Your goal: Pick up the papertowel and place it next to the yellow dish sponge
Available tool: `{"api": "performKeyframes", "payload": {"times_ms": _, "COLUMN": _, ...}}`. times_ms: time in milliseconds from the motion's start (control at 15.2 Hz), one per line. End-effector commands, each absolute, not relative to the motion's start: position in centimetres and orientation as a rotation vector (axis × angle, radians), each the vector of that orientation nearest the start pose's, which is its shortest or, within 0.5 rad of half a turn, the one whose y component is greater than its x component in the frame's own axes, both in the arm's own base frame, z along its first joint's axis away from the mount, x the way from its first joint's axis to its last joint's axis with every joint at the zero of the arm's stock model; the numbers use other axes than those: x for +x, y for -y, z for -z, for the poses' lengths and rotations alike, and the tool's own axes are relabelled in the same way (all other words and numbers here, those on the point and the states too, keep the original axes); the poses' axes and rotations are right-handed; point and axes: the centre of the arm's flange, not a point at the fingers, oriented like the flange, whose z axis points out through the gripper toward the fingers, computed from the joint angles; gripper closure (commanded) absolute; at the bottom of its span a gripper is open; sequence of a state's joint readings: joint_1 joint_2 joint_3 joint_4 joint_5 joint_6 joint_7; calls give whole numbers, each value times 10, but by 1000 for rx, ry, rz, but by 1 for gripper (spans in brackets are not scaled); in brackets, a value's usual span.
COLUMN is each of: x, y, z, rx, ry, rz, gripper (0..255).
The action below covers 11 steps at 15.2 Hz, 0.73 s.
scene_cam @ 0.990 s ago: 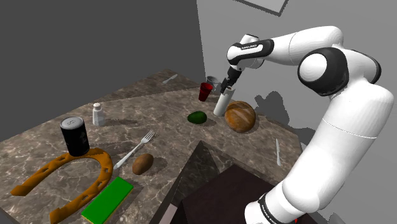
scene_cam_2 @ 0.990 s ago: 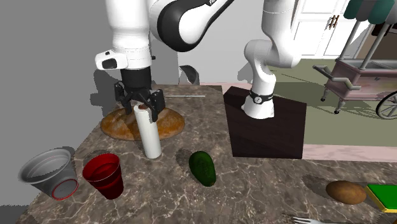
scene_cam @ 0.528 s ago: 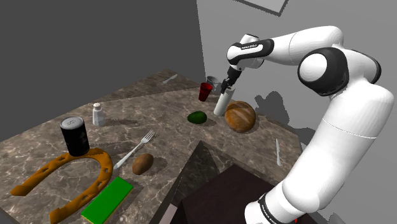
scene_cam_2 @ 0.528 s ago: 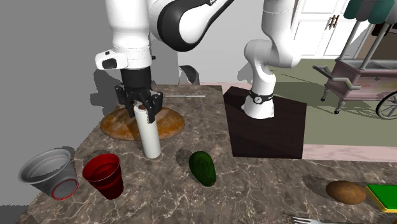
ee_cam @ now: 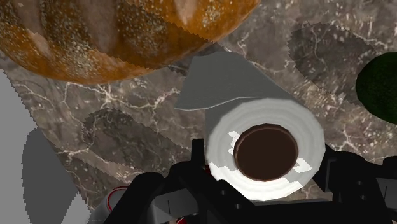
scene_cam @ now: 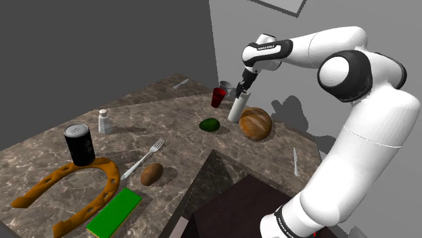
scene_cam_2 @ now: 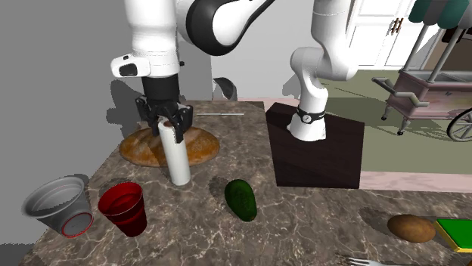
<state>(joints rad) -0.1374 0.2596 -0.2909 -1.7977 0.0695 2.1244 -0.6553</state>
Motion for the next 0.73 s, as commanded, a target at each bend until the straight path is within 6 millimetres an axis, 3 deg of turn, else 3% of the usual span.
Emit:
{"api": "performKeyframes", "payload": {"times_ms": 0, "x": 581, "y": 250, "z": -426, "rx": -3175, "ry": 326, "rz": 97, "gripper": 255}}
{"api": "performKeyframes", "payload": {"times_ms": 660, "x": 581, "y": 250, "z": -478, "rx": -3175, "ry": 326, "rz": 97, "gripper": 255}}
